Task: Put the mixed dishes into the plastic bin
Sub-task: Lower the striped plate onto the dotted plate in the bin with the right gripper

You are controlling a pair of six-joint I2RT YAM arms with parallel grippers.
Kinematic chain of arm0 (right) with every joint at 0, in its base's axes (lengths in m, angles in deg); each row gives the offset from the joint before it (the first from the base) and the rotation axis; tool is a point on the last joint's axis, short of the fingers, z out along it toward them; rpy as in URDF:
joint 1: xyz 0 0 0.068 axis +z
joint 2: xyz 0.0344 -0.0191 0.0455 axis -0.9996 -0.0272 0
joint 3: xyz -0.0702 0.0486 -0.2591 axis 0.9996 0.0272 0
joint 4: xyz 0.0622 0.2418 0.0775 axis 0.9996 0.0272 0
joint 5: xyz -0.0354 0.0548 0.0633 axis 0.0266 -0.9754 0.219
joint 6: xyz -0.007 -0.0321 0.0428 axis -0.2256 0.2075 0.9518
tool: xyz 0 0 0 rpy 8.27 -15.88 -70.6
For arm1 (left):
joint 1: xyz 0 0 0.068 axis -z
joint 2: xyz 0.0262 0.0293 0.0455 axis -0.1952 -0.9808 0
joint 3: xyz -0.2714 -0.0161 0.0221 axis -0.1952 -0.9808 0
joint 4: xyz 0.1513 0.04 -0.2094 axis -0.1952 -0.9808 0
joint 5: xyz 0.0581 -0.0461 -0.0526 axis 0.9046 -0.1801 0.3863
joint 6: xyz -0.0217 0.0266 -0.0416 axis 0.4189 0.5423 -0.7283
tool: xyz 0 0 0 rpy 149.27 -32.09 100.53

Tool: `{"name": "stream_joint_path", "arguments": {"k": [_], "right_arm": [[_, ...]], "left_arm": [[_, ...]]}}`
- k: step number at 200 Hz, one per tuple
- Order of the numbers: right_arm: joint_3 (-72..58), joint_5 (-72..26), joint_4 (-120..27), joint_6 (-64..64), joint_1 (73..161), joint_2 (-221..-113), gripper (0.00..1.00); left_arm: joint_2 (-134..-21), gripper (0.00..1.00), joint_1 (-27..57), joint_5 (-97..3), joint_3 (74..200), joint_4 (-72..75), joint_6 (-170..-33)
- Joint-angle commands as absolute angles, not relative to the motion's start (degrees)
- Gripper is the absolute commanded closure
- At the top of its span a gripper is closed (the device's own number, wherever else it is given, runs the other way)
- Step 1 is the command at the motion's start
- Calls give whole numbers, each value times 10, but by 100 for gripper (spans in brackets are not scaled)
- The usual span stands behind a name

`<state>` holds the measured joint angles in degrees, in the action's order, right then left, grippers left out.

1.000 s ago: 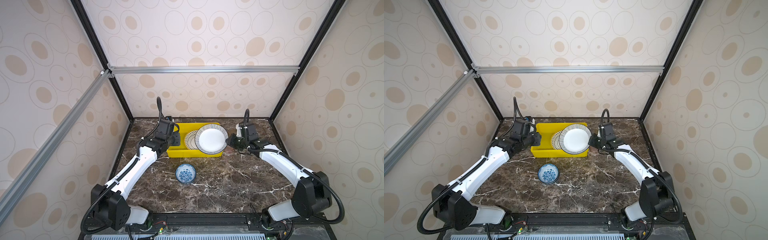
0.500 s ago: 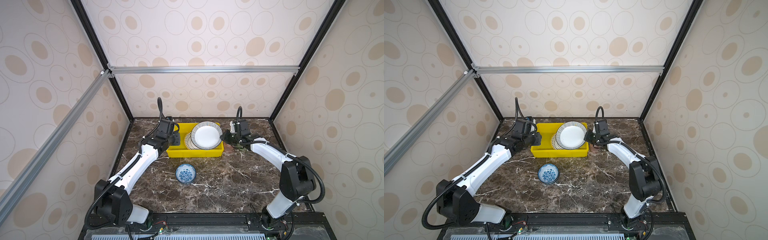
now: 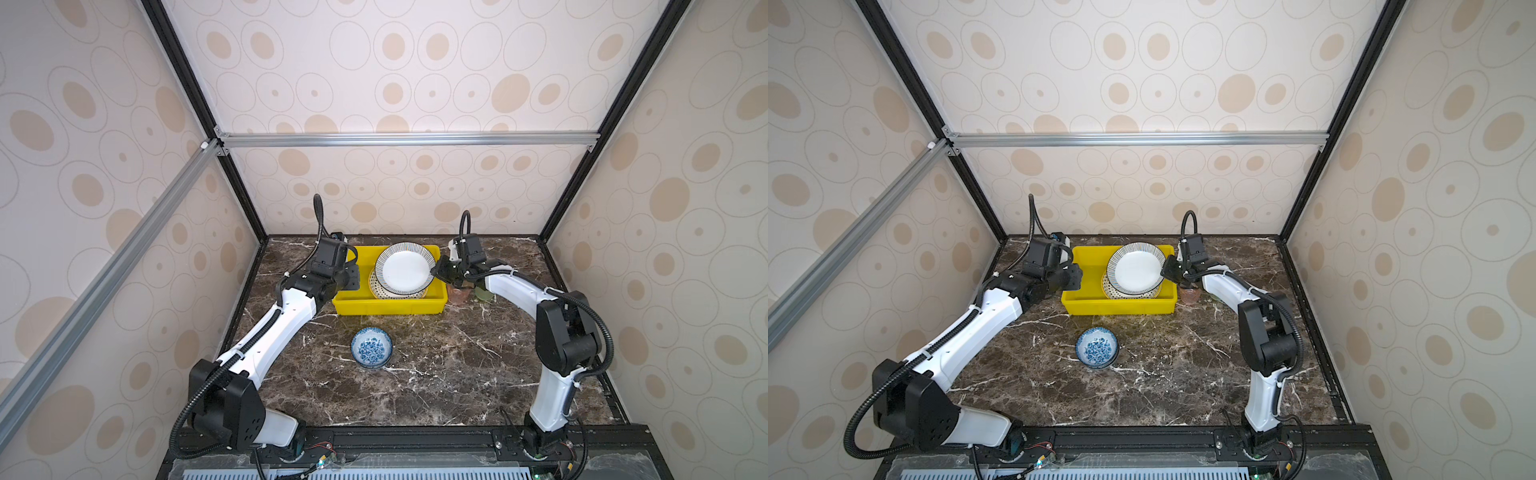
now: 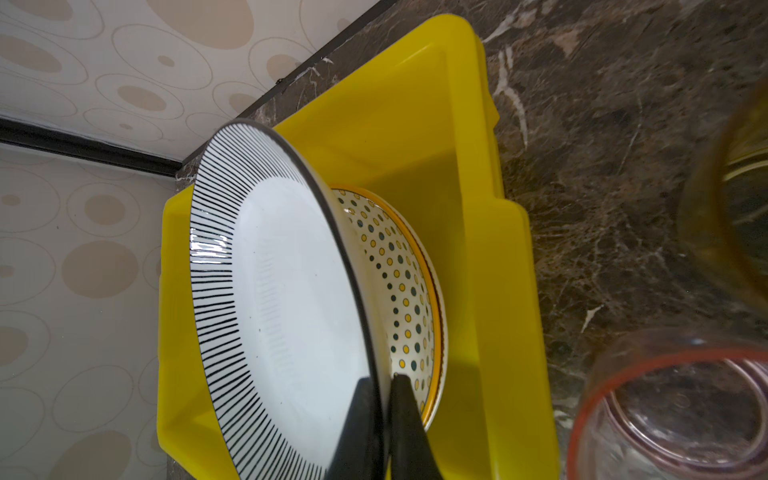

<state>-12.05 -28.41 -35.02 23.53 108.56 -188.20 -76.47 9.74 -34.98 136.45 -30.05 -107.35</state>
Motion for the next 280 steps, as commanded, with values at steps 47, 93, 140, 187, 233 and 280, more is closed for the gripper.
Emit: {"name": "stream_joint_path", "arguments": {"k": [47,93,140,187,233,280], "right_arm": [[-178,-318,-402,250,1087,-1917,100],[-192,-318,-390,249,1089,-1944,100],[-203,-315,-378,246,1097,-1957,100],[-207,-316,-369,244,1102,-1969,100],[-213,-316,-357,243,1105,-1977,100],[-216,-317,-332,231,1108,-1977,100]], "left_arm": [[-744,62,94,-347,1373,-299,-1084],[-741,62,93,-354,1368,-301,-1095],[-732,62,93,-341,1359,-299,-1085],[-729,62,92,-337,1351,-299,-1083],[-726,62,92,-336,1350,-300,-1082],[-722,62,91,-335,1344,-294,-1081]]}}
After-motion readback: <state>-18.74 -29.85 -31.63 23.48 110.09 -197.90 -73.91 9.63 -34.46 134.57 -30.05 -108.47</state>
